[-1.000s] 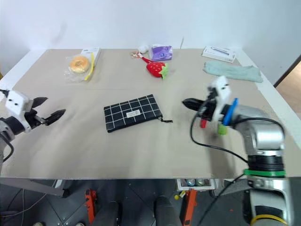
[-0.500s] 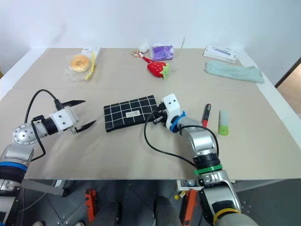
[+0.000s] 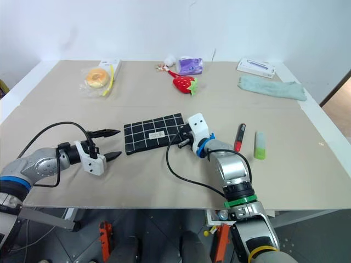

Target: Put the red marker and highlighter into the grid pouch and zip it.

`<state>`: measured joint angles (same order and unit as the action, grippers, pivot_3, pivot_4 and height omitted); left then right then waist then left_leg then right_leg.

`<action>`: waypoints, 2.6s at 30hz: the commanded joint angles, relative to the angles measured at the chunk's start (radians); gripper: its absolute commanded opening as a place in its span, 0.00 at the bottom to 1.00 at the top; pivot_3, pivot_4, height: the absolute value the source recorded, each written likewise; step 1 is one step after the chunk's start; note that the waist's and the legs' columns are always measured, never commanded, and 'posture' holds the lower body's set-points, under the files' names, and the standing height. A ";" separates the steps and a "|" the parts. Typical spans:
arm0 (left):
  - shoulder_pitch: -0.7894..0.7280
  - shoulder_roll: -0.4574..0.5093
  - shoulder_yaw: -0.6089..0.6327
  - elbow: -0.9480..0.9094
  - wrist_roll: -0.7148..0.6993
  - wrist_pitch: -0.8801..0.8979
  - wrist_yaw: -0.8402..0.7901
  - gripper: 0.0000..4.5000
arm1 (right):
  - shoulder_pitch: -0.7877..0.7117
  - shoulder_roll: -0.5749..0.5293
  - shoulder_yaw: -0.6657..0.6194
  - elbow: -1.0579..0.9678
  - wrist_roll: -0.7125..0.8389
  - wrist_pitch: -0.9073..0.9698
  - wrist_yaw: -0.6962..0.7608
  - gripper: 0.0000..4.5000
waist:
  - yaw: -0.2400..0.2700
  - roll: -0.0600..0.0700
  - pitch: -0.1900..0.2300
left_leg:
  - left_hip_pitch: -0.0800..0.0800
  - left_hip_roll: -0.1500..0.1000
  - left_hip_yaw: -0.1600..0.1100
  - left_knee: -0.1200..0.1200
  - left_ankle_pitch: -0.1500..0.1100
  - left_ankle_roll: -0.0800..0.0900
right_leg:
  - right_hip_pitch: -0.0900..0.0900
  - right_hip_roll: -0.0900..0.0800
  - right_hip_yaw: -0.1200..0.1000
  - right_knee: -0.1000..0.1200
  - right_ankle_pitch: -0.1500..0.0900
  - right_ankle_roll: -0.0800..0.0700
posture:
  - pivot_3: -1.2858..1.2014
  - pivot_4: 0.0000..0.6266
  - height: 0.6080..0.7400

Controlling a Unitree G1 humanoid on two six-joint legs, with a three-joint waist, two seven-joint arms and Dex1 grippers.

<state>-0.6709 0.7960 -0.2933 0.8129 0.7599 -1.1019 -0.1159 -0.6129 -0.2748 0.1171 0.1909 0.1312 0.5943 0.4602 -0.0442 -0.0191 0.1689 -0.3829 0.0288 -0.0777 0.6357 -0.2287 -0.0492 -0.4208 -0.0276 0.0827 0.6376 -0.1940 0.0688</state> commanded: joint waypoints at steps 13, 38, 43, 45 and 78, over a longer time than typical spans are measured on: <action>-0.261 -0.089 -0.272 0.287 0.201 -0.063 0.220 1.00 | 0.043 -0.002 0.021 -0.063 -0.008 0.052 0.015 0.01 | 0.002 0.001 -0.001 | 0.008 -0.001 0.000 -0.001 0.001 0.002 | 0.007 0.000 0.001 0.000 -0.001 0.001 | 0.52 0.24 0.99; -0.314 -0.162 -0.315 0.386 0.095 -0.071 0.123 0.01 | 0.062 -0.005 0.008 -0.103 -0.015 0.047 0.004 0.00 | 0.001 0.001 -0.001 | 0.009 -0.001 0.000 -0.002 0.001 0.001 | 0.009 0.000 0.002 -0.002 -0.002 0.002 | 0.52 0.24 0.99; -0.280 -0.177 -0.259 0.365 -0.065 -0.082 -0.072 0.01 | 0.087 -0.004 -0.085 -0.257 0.072 0.015 0.022 0.00 | -0.001 0.002 -0.001 | 0.006 -0.001 0.000 -0.003 0.001 0.001 | 0.007 0.000 0.002 -0.002 -0.003 0.002 | 0.52 0.24 0.99; -0.257 -0.178 -0.244 0.333 -0.117 -0.073 -0.143 0.01 | 0.099 -0.014 -0.133 -0.324 0.116 0.059 0.020 0.00 | -0.002 0.002 -0.001 | 0.004 -0.001 0.000 -0.003 0.000 0.001 | 0.004 0.000 0.002 -0.002 -0.003 0.002 | 0.52 0.24 0.99; -0.124 -0.185 -0.160 0.073 -0.275 0.103 -0.435 0.00 | 0.085 -0.085 -0.056 -0.332 0.130 0.366 -0.036 0.01 | -0.004 0.003 -0.001 | -0.003 -0.001 -0.001 -0.003 -0.001 0.003 | -0.001 0.000 0.002 -0.002 -0.006 0.002 | 0.52 0.24 0.99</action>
<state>-0.8202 0.6302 -0.4278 0.8826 0.4736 -1.0006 -0.5328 -0.5090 -0.3647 0.0637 -0.1175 0.2556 0.9686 0.4256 -0.0478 -0.0161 0.1682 -0.3857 0.0275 -0.0783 0.6323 -0.2301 -0.0459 -0.4222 -0.0272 0.0849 0.6357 -0.2002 0.0706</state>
